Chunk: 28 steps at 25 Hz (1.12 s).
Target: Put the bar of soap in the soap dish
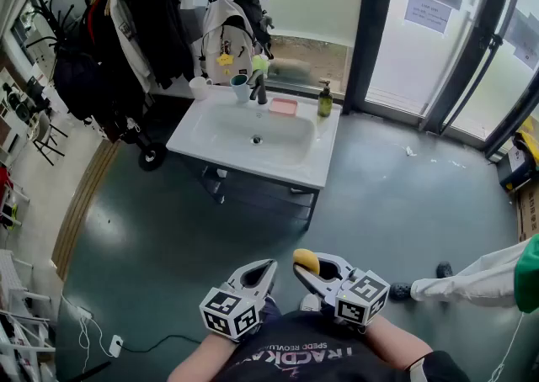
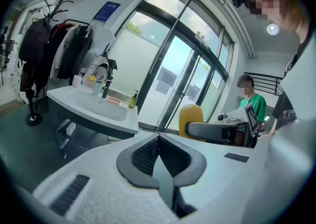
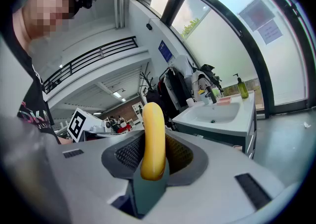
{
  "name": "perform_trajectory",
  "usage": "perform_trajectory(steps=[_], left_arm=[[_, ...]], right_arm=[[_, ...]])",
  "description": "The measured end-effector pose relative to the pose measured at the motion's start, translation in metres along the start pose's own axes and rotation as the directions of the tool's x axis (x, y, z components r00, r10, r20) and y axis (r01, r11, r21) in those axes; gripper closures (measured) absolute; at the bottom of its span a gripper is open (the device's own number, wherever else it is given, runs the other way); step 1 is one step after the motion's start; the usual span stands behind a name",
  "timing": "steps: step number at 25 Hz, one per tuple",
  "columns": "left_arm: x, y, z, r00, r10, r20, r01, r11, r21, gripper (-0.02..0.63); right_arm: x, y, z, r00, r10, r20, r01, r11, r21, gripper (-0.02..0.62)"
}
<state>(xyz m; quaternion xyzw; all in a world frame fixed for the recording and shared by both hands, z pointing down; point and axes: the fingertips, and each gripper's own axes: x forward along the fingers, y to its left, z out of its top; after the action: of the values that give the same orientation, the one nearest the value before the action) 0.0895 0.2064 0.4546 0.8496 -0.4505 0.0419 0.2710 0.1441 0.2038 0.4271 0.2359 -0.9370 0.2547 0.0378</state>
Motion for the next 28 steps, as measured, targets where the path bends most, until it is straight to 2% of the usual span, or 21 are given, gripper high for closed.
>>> perform_trajectory(steps=[19, 28], left_arm=[[0.017, -0.001, 0.0, 1.0, -0.011, -0.013, 0.011, 1.0, 0.002, 0.597], [0.028, -0.003, 0.003, 0.999, -0.034, -0.031, 0.035, 0.999, 0.013, 0.597]], right_arm=[[-0.002, -0.017, 0.005, 1.0, -0.003, 0.02, 0.003, 1.0, 0.025, 0.485], [-0.009, -0.027, 0.009, 0.999, -0.043, 0.03, 0.043, 0.999, 0.028, 0.485]])
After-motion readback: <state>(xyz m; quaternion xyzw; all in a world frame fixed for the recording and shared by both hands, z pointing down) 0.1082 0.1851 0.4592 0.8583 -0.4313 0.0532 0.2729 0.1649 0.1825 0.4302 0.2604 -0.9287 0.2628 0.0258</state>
